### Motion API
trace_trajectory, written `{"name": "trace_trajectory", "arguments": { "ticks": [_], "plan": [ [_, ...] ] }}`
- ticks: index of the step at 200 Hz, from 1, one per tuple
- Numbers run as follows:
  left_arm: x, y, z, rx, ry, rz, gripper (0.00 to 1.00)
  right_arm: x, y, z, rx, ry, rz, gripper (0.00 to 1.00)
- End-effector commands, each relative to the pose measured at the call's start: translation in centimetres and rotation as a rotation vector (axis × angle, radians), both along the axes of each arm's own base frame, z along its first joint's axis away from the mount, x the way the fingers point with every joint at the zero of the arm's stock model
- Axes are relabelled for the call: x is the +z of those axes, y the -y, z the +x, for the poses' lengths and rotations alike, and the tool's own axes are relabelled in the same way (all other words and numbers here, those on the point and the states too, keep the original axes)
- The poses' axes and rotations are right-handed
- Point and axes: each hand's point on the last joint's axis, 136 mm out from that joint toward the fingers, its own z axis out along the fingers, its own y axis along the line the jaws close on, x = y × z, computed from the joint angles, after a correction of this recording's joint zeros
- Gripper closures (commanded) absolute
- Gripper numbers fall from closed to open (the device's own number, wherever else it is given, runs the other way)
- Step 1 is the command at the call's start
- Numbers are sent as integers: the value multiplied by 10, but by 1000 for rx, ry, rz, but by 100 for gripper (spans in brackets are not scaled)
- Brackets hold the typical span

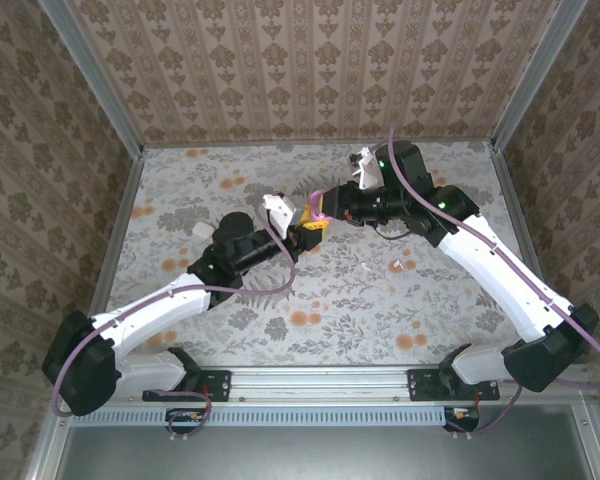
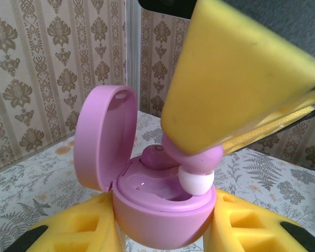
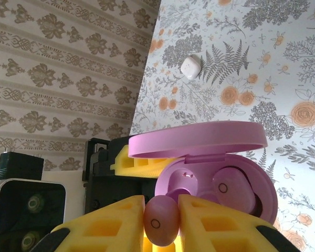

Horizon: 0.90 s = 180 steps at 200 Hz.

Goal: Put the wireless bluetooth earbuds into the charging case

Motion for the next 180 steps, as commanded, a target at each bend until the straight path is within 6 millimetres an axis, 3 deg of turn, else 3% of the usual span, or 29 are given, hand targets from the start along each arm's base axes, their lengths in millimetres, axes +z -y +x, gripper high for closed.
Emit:
{"name": "trace_trajectory", "arguments": {
  "ticks": [1,180],
  "plan": [
    [29,4,-5,-29,62,-52,64,4,1,3,-16,28,-30,74],
    [34,7,-7,-34,65,-60,64,1,0,3,-35,51,-93,75]
  ]
}}
